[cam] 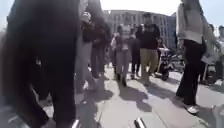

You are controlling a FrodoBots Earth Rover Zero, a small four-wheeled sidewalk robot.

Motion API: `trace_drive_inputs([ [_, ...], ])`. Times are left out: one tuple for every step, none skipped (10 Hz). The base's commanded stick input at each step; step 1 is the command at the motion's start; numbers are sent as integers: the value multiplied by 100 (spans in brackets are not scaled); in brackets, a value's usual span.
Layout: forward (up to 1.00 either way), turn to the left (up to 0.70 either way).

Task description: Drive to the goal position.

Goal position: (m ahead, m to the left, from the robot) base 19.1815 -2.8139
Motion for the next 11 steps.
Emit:
trace_drive_inputs([
  [85,-13],
  [85,-14],
  [85,0],
  [85,1],
  [85,1],
  [85,1],
  [85,1],
  [85,1],
  [85,1],
  [85,1],
  [85,1],
])
